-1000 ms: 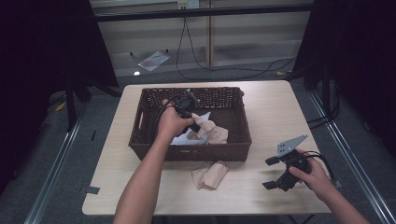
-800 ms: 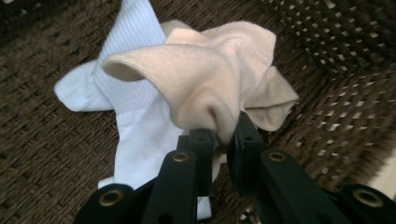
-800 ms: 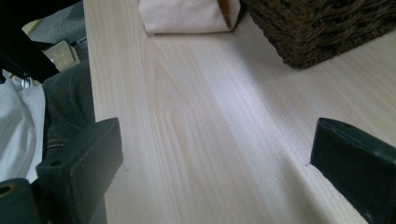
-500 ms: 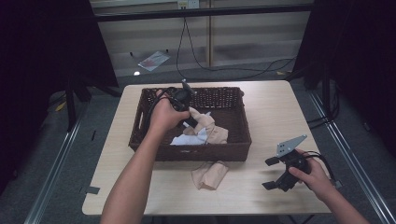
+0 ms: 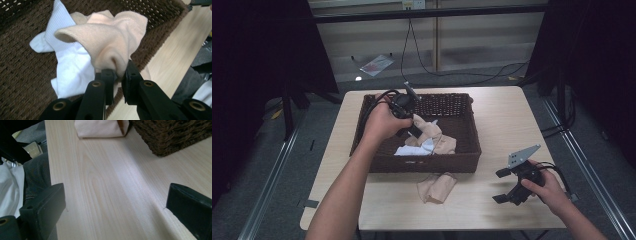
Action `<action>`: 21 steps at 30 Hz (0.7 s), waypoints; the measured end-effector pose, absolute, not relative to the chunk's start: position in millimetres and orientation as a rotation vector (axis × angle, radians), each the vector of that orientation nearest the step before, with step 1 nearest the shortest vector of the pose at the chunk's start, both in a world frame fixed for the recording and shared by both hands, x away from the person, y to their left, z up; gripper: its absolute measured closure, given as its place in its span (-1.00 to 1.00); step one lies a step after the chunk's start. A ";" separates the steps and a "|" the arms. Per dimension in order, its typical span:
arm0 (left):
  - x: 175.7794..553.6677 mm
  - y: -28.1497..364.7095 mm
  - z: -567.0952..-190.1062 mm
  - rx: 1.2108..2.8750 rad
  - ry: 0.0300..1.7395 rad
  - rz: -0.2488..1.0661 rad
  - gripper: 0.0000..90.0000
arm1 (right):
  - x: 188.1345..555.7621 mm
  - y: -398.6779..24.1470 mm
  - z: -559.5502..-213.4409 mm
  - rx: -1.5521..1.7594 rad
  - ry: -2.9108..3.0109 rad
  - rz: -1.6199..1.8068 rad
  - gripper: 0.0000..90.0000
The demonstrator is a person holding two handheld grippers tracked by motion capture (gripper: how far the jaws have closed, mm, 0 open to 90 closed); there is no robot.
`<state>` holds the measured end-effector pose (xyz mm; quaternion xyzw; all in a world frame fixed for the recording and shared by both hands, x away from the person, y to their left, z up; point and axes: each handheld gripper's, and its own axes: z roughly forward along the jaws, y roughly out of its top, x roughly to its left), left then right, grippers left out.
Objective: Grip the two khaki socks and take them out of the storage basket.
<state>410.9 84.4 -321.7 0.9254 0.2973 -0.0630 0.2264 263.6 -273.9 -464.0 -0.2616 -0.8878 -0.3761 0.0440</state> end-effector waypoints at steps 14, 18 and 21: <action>391.0 91.6 -305.8 2.562 0.773 -0.204 0.81 | 263.7 -273.5 -464.6 -0.803 -2.711 -1.153 -0.96; 384.3 92.0 -304.3 2.568 0.748 -0.215 0.81 | 263.6 -273.0 -465.0 -0.797 -2.712 -1.148 -0.96; 380.1 92.6 -304.4 2.576 0.725 -0.227 0.81 | 263.3 -273.2 -464.6 -0.800 -2.710 -1.149 -0.96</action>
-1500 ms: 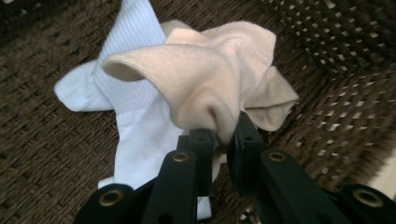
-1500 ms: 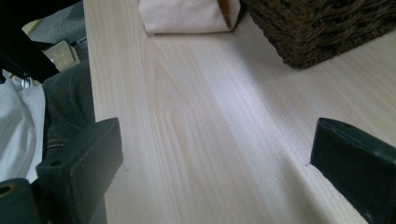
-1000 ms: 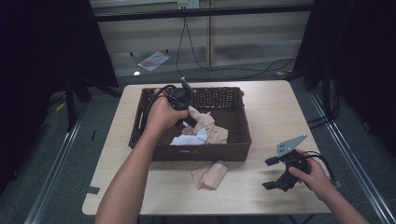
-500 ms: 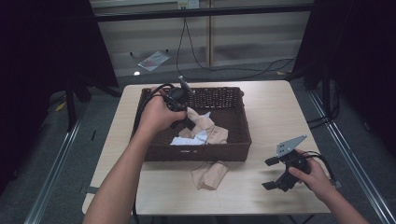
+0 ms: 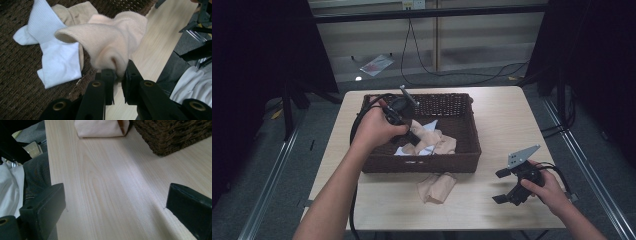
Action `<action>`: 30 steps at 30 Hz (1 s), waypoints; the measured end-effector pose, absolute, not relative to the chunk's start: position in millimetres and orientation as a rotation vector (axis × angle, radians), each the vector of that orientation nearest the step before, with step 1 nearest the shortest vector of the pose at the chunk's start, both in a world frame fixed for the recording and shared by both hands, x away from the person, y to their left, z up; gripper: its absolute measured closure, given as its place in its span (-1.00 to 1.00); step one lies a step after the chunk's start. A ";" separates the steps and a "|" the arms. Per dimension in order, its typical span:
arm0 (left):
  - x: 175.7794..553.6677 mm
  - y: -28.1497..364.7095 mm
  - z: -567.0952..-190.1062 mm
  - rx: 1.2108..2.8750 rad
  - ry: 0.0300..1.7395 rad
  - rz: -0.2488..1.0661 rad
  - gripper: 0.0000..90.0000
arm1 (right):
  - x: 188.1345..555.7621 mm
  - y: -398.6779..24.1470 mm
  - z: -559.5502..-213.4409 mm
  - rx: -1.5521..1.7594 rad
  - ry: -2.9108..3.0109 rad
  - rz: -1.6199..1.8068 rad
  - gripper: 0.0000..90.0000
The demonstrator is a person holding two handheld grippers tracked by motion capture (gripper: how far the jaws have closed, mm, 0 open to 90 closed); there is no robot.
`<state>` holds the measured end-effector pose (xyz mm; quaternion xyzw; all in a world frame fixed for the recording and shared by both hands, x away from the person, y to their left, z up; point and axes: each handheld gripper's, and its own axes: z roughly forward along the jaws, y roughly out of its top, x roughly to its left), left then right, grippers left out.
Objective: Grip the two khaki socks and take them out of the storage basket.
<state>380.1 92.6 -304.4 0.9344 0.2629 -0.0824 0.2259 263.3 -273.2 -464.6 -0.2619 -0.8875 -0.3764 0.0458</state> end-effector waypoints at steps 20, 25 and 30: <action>355.7 90.5 -323.9 2.582 0.619 -0.244 0.79 | 263.7 -271.7 -465.5 -0.793 -2.714 -1.147 -0.96; 349.2 88.1 -330.8 2.581 0.594 -0.258 0.78 | 263.9 -271.3 -465.5 -0.794 -2.711 -1.147 -0.96; 343.4 85.7 -336.4 2.591 0.566 -0.267 0.76 | 263.9 -270.7 -465.7 -0.798 -2.714 -1.135 -0.96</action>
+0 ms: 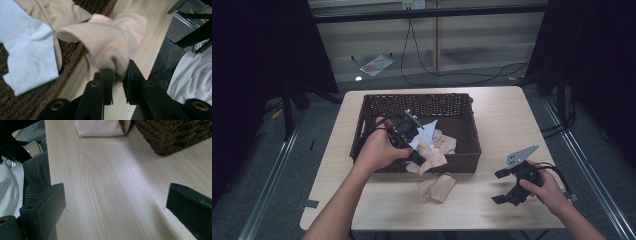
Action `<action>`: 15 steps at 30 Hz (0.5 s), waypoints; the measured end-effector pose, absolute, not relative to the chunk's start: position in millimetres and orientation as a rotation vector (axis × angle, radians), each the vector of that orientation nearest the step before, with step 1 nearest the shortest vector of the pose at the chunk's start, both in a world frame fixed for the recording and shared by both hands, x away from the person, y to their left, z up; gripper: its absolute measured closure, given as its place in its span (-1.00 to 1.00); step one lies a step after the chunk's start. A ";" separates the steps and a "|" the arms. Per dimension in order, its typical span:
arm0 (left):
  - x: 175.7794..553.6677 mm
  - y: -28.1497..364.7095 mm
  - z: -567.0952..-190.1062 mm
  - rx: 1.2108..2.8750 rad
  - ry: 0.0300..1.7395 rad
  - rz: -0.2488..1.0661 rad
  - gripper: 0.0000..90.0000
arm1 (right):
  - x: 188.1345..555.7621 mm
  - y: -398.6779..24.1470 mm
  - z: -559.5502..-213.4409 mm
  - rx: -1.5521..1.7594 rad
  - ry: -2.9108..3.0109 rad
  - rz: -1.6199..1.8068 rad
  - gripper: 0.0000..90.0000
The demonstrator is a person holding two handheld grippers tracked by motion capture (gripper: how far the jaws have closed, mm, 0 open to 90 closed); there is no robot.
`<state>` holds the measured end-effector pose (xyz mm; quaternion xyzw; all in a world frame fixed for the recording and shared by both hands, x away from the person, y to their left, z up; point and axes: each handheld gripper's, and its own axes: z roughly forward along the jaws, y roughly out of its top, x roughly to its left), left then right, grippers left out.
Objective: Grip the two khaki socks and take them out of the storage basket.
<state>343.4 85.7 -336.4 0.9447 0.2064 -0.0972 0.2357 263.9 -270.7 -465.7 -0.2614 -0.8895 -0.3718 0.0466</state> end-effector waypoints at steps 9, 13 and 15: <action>334.3 80.7 -354.1 2.566 0.584 -0.262 -0.19 | 261.8 -272.1 -464.9 -0.800 -2.713 -1.147 -0.96; 328.6 79.7 -357.9 2.582 0.582 -0.249 -0.46 | 262.1 -271.8 -465.1 -0.796 -2.717 -1.142 -0.96; 325.3 80.7 -360.6 2.577 0.590 -0.219 -0.56 | 262.2 -271.5 -465.4 -0.795 -2.721 -1.140 -0.96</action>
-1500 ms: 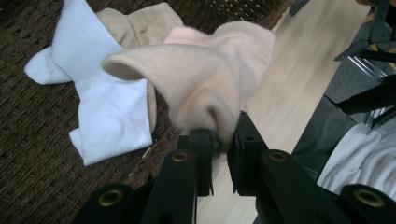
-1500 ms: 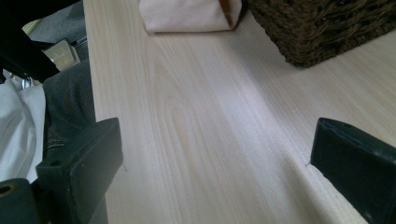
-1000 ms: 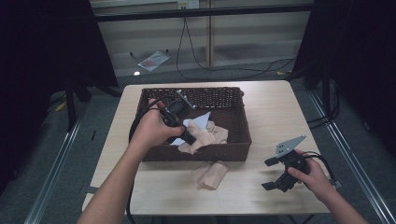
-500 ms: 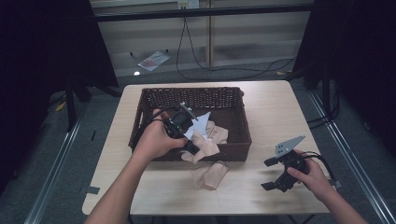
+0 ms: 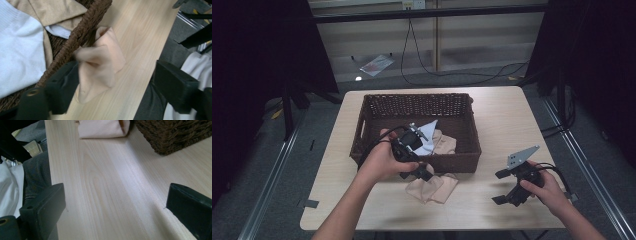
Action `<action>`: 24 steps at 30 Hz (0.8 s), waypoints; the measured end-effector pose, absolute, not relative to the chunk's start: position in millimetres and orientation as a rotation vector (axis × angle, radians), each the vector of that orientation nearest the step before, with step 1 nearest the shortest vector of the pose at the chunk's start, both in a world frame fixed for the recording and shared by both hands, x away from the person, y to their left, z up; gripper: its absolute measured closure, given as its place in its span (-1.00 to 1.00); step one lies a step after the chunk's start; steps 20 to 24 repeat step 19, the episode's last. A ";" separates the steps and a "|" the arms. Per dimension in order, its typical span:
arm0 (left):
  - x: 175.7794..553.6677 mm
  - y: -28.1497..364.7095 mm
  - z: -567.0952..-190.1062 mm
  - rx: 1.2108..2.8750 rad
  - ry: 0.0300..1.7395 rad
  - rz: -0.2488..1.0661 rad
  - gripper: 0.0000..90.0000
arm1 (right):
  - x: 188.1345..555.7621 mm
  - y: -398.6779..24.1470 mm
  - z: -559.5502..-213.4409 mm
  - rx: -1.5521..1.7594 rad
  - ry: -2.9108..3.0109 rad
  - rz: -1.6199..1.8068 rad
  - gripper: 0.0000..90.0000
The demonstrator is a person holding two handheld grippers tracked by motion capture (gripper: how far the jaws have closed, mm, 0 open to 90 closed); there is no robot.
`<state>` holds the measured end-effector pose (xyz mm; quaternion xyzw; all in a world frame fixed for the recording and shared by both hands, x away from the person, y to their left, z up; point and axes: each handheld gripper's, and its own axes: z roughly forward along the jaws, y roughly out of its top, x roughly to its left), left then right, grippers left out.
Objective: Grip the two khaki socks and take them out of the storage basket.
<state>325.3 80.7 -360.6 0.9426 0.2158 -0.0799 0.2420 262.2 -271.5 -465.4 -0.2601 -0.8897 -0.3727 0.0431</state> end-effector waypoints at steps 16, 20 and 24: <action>303.4 85.6 -391.9 2.558 0.591 -0.066 -0.72 | 261.8 -271.6 -465.3 -0.801 -2.719 -1.138 -0.96; 299.4 80.9 -401.3 2.548 0.590 -0.077 -0.73 | 262.0 -271.1 -466.1 -0.798 -2.723 -1.133 -0.96; 299.4 80.9 -401.3 2.548 0.590 -0.077 -0.73 | 262.0 -271.1 -466.1 -0.798 -2.723 -1.133 -0.96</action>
